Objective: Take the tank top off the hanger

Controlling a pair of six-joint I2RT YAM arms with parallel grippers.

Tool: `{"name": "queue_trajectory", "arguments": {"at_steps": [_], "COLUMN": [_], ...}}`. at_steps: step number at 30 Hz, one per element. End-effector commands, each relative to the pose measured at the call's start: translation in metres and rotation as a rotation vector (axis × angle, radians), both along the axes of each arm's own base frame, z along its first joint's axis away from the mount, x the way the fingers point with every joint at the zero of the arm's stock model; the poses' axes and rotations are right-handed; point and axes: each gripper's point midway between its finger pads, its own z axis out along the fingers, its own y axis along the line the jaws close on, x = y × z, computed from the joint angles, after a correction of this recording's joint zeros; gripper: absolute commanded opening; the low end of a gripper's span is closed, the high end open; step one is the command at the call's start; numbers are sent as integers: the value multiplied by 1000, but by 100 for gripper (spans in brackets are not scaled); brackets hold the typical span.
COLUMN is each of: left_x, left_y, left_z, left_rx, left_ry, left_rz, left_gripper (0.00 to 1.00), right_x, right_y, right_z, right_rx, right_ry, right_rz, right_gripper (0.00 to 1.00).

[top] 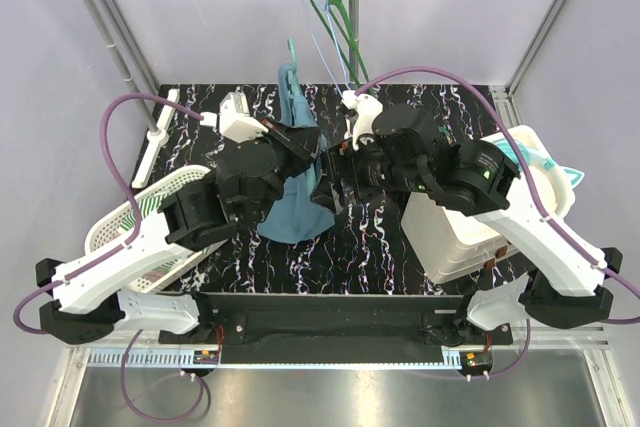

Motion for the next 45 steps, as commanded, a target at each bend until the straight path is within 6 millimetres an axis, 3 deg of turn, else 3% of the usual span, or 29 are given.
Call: {"name": "queue_trajectory", "arguments": {"at_steps": [1, 6, 12, 20, 25, 31, 36, 39, 41, 45], "left_x": [4, -2, -9, -13, -14, -16, -16, -16, -15, -16], "left_y": [26, 30, 26, 1, 9, -3, -4, 0, 2, 7], "left_z": [38, 37, 35, 24, 26, 23, 24, 20, 14, 16], "left_rx": [-102, -132, -160, -152, -162, -178, -184, -178, -168, -161], "left_ry": [-44, -36, -17, 11, -5, 16, 17, 15, 16, -14], "left_rz": [127, 99, 45, -41, -26, -69, -69, -57, -46, -48], "left_gripper": [0, 0, 0, 0, 0, 0, 0, 0, 0, 21], "right_x": [8, 9, 9, 9, 10, 21, 36, 38, 37, 38], "right_y": [6, 10, 20, 41, 44, 49, 44, 37, 33, 27], "right_z": [19, 31, 24, 27, 25, 13, 13, 18, 21, 18], "right_rx": [54, 91, 65, 101, 123, 93, 90, 126, 152, 168], "right_ry": [-133, -239, -298, -344, -372, -355, -361, -368, -372, -371], "right_rz": [14, 75, 158, 241, 247, 207, 99, 46, 27, -4], "right_gripper": [87, 80, 78, 78, 76, 54, 17, 0, 0, 0]}}
